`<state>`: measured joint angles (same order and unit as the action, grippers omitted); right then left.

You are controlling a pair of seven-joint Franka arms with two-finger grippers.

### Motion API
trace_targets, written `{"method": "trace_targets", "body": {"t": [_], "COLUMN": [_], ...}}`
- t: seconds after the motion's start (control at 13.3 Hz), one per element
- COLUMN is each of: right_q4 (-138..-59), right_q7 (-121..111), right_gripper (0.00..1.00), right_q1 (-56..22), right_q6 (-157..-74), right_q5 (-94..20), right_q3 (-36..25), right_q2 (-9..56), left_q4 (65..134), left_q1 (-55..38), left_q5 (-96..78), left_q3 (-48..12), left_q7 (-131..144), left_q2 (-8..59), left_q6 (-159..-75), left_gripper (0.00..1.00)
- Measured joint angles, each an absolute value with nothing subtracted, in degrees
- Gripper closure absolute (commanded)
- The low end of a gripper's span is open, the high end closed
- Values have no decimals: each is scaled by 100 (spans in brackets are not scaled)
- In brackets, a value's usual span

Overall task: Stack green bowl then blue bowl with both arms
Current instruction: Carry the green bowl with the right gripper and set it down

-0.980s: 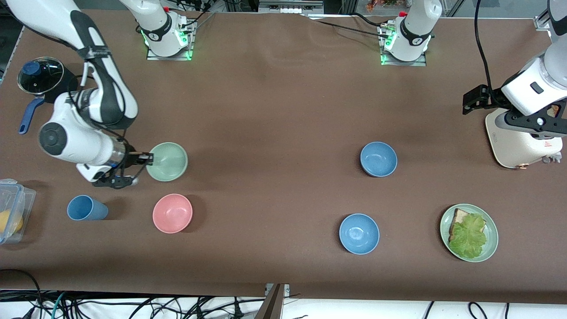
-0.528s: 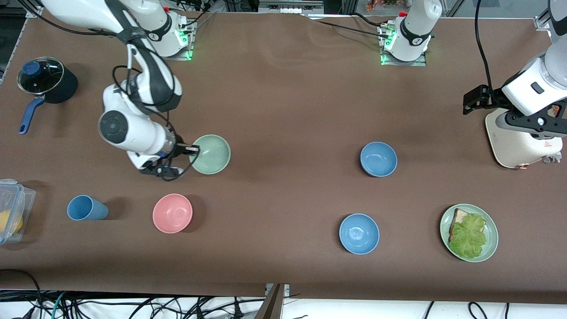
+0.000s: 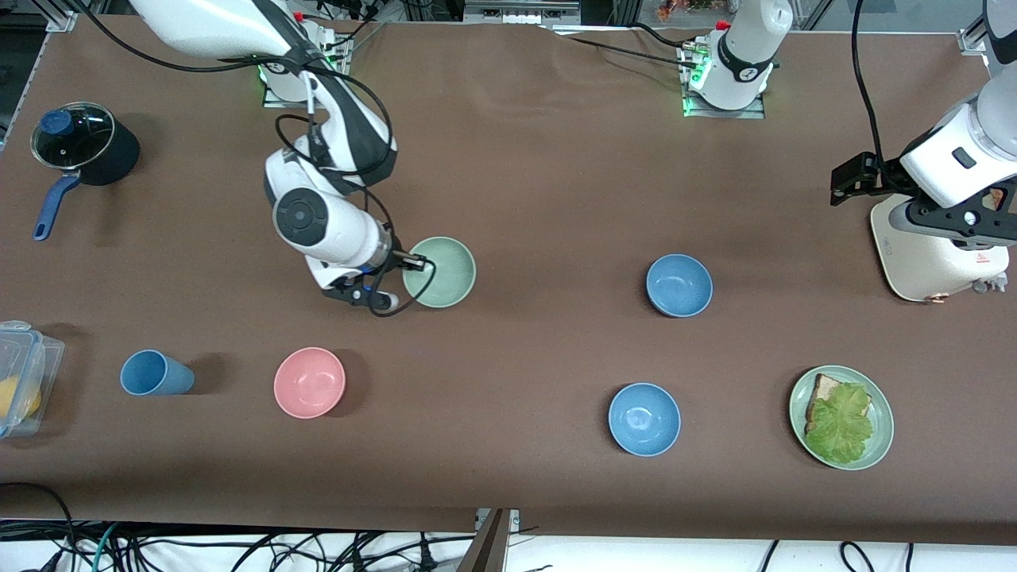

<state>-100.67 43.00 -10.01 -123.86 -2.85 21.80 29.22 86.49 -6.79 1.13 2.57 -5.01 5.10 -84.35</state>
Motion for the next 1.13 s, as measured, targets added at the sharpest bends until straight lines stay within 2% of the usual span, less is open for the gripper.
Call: {"method": "trace_targets", "body": {"t": [0.45,1.13], "right_q4": [-9964,-9679], "right_q7": [5120,5430], "right_gripper": [100,100], "right_q1": [-1533,-1951], "right_q6": [-13103,-13338], "right_q5": [-285,-282], "right_q3": [2176,2160], "right_q2": [3356,3773], "left_q4": [8649,8649], "left_q1": [-679,-679], "left_q5": [113,113], "left_q3": [258,258], "left_q7": [-501,-501], "left_q2": [511,512], "left_q6": [-8435,-8435], "left_gripper": [0,0]}}
